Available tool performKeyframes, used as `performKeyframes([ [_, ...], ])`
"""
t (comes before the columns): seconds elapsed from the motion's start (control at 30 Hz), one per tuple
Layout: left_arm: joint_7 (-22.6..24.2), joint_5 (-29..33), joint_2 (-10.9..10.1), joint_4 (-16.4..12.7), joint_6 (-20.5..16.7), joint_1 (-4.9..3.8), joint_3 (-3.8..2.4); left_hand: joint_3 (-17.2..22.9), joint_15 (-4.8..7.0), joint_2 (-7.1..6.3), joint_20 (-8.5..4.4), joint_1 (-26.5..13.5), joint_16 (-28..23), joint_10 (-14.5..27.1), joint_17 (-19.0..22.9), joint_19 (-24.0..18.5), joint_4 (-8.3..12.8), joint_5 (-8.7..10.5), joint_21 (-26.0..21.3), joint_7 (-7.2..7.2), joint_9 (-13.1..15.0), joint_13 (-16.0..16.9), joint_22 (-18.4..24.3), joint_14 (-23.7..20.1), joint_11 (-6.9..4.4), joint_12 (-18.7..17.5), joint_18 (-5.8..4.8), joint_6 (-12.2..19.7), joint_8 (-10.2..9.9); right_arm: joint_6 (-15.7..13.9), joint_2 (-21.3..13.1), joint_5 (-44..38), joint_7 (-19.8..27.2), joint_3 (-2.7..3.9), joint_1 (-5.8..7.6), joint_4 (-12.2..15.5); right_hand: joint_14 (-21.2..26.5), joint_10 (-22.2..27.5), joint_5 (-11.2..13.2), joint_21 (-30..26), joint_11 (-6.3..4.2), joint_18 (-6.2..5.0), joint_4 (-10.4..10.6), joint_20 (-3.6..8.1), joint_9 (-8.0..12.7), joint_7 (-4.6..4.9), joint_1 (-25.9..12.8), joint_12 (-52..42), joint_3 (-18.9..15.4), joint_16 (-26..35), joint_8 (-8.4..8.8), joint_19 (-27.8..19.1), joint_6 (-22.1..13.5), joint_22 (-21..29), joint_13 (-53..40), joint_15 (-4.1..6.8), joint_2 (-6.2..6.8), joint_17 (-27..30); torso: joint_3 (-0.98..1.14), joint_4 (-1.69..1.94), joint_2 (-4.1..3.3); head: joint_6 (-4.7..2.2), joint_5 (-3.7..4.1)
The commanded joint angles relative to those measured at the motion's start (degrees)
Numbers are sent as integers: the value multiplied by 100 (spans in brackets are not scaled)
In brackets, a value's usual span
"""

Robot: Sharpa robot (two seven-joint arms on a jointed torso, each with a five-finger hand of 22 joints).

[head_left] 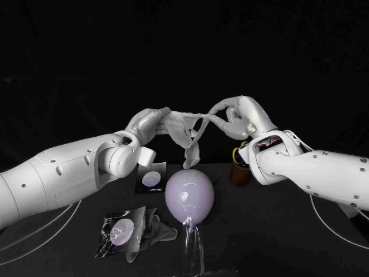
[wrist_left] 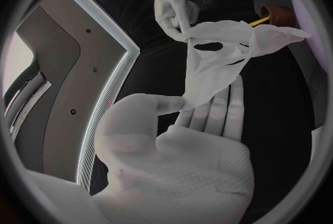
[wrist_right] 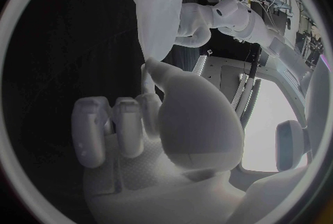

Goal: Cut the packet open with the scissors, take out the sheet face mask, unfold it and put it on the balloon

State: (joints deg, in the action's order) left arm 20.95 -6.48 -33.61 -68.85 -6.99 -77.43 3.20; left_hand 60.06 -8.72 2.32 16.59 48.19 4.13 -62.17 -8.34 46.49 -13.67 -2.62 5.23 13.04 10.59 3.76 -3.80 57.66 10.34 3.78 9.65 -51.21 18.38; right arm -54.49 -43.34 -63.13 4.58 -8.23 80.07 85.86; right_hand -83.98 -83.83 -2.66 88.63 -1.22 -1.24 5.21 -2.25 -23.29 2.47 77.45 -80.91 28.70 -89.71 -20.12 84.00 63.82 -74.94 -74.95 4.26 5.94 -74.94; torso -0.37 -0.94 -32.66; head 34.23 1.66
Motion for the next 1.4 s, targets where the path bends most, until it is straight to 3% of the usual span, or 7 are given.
performKeyframes([
  [0.03, -78, -272, 30, 60, 164, -76, -10, -35, 15, -15, -1, 61, 26, -42, -10, 39, -7, -18, 15, 27, 5, -3, 0, 26, -11, 7, 65, -44, 3, -225, 27, 739, 508, 14, 45, -81, -602, -443, -13, 15, -29, 93, -22, 21, -34, 26, 46, -1, 7, -29, -22, 533, 12, -1466, -1088, 23, 4, -1506, -1, 9, -1, -7, 3],
  [0.4, -222, -521, 69, 254, 427, -300, -9, -68, 15, -32, -2, 170, 20, -41, -8, 74, -55, -18, 22, 28, 9, -6, -3, 26, -9, -1, 68, -43, -7, 436, 166, 1665, 1032, 22, 175, -440, -602, -440, -13, -44, -25, 79, -41, 21, -39, 32, 55, 14, 13, -29, -27, 500, -1, -1446, -1082, 19, 9, -1506, 1, 3, 7, -5, -6],
  [0.63, -323, -783, 137, 445, 691, -425, -6, -89, 13, -45, -2, 226, 17, -41, -7, 77, -89, -18, 22, 30, 12, -6, -3, 24, -8, -2, 67, -45, -12, 715, 265, 2060, 1249, 23, 227, -623, -602, -439, -14, -70, -22, 72, -45, 21, -40, 34, 57, 15, 15, -29, -28, 486, -7, -1438, -1082, 18, 10, -1506, 3, -3, 7, -35, 3],
  [0.83, -387, -987, 215, 663, 982, -519, -5, -98, 12, -51, -1, 254, 15, -40, -7, 42, -108, -18, 17, 31, 14, -6, 1, 23, -7, -3, 65, -46, -14, 1172, 399, 2528, 1433, 23, 311, -871, -602, -434, -14, -72, -18, 72, -58, 20, -44, 40, 63, 40, 22, -29, -32, 485, -20, -1437, -1072, 14, 6, -1506, 4, -2, 3, -68, 11],
  [1.27, -484, -1150, 258, 807, 1272, -707, -5, -113, 11, -63, -1, 301, 12, -41, -6, 64, -135, -18, 17, 31, 16, -6, 0, 20, -7, -4, 65, -49, -17, 1859, 531, 3126, 1574, 23, 389, -1147, -602, -430, -13, -108, -13, 63, -70, 20, -47, 46, 68, 54, 29, -29, -35, 464, -34, -1425, -1066, 11, 0, -1506, 0, 3, 2, -103, 26],
  [1.4, -495, -1221, 277, 866, 1357, -812, -6, -119, 11, -68, -2, 324, 11, -41, -5, 88, -146, -18, 21, 31, 18, -6, -3, 19, -7, -4, 67, -50, -19, 2116, 558, 3260, 1588, 23, 427, -1222, -602, -430, -13, -114, -11, 61, -73, 20, -48, 48, 69, 50, 31, -29, -35, 461, -38, -1423, -1068, 10, 0, -1506, -1, -6, -1, -94, 28],
])
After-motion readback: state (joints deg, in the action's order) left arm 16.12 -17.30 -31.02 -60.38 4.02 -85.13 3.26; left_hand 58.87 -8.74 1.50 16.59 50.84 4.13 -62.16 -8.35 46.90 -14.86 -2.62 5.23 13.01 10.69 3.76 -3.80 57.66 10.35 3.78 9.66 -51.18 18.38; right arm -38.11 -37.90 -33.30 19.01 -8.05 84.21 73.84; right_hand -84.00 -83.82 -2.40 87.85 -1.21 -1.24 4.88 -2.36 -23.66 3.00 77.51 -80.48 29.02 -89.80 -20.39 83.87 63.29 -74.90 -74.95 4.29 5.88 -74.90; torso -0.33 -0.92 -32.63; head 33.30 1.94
